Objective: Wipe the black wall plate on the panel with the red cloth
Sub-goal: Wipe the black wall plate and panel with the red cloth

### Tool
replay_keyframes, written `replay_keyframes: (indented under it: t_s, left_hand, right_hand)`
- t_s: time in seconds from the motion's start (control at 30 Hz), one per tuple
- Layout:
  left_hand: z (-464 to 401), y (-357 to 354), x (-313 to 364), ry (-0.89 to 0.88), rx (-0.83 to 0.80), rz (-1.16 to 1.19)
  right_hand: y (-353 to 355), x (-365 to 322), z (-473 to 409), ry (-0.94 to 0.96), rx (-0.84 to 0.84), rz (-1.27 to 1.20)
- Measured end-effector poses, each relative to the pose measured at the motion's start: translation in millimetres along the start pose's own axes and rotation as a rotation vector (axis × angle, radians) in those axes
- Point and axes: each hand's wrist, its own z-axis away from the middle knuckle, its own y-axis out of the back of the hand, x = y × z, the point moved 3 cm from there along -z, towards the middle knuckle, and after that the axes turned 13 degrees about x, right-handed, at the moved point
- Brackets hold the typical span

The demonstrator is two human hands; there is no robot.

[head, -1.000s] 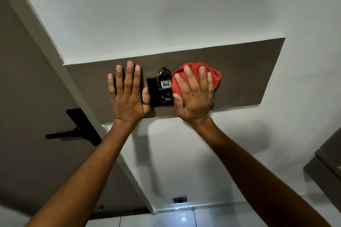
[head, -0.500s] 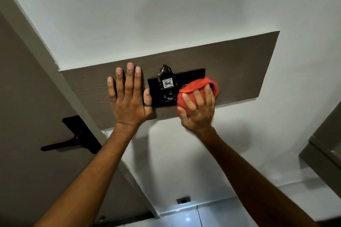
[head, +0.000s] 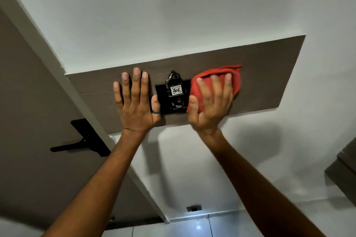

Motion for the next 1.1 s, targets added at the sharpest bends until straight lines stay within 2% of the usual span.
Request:
replay_keyframes:
  t_s: [0.03,0.13,0.17,0.27,0.3,0.4,0.43,0.5,0.57,0.6,0.7,0.73,0.77,0.87,0.9,0.97,1.0,1.03,1.1]
  left_hand:
    - [-1,0,0,-0.002,-0.008,-0.004]
    - [2,1,0,0.008,-0.003,0.015]
    - [1,2,0,0.003,0.000,0.005]
    - [1,0,-1,0.025,-0.034,-0.007]
    - [1,0,-1,0.029,-0.042,0.003]
    - [1,1,1,0.015,-0.039,-0.002]
    - [0,1,1,0.019,-0.036,0.005]
    - [-1,2,2,0.021,-0.036,-0.010]
    - [-3,3,1,0.025,-0.052,-0.009]
    - [-4,3,1,0.021,-0.056,0.009]
    - [-1,3,-1,0.008,-0.037,0.038]
    - [1,4,-6,0.010,-0.032,0.051]
    - [1,4,-11,0.008,-0.024,0.055]
    - [0,8,-25,0.023,-0.020,0.040]
    - [0,9,-26,0.026,-0.017,0.043]
    - [1,8,-24,0.016,-0.014,0.053]
    - [1,8,-23,0.012,-0.014,0.057]
    - [2,8,-25,0.016,-0.011,0.065]
    - [2,8,-27,0.030,-0.024,0.078]
  right_hand:
    - [1,-8,6,-0.002,-0.009,0.006]
    - [7,2,-4,0.250,-0.081,-0.050]
    - [4,4,-12,0.224,-0.070,-0.051]
    - [-5,-9,-14,-0.028,-0.040,-0.010]
    - [-3,-10,-7,0.014,-0.053,-0.026]
    - [20,25,7,0.311,-0.107,-0.105]
    - [28,37,8,0.324,-0.127,-0.128]
    - [38,40,12,0.176,-0.143,-0.158]
    - [36,14,22,0.020,-0.109,-0.166]
    - [32,-4,27,0.051,-0.091,-0.194]
    - [11,-33,27,0.420,-0.118,-0.193]
    - [5,-31,27,0.461,-0.110,-0.156]
    - [-2,-29,27,0.426,-0.079,-0.123]
    - [-12,-44,44,0.076,0.033,-0.007]
    - [-12,-49,51,0.082,0.051,0.013]
    - [-14,-42,54,0.322,0.020,-0.001]
    - [-16,-37,53,0.358,0.013,-0.002]
    - [-18,-38,52,0.294,0.020,-0.006]
    - [-21,-53,57,0.038,0.065,0.041]
